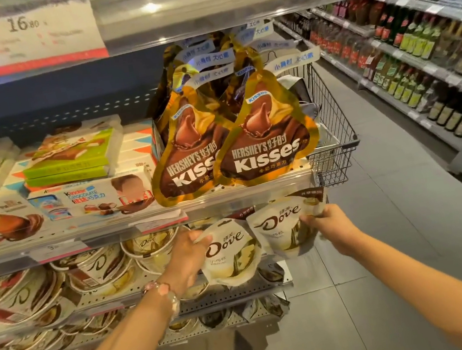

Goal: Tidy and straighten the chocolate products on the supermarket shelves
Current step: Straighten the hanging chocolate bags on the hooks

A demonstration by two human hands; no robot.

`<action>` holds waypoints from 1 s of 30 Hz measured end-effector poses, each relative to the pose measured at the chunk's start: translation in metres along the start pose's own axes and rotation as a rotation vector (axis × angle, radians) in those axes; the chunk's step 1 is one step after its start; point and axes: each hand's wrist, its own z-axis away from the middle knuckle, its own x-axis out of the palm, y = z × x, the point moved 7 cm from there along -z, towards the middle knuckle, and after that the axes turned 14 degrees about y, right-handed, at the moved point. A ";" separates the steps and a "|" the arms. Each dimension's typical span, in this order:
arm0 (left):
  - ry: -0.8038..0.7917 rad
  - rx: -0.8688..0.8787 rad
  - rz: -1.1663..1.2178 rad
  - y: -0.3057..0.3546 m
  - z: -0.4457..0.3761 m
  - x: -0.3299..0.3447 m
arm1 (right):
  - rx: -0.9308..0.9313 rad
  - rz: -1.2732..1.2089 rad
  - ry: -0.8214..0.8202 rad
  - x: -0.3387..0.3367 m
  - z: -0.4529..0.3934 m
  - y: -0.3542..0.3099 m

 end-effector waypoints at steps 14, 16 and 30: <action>0.166 0.057 0.071 -0.006 -0.032 0.017 | 0.127 -0.068 -0.035 0.051 -0.050 0.028; 0.148 0.071 0.057 -0.004 -0.033 0.017 | 0.150 -0.086 -0.048 0.057 -0.054 0.031; 0.391 0.163 -0.012 -0.014 -0.027 0.006 | 0.039 0.066 0.051 0.048 -0.062 0.044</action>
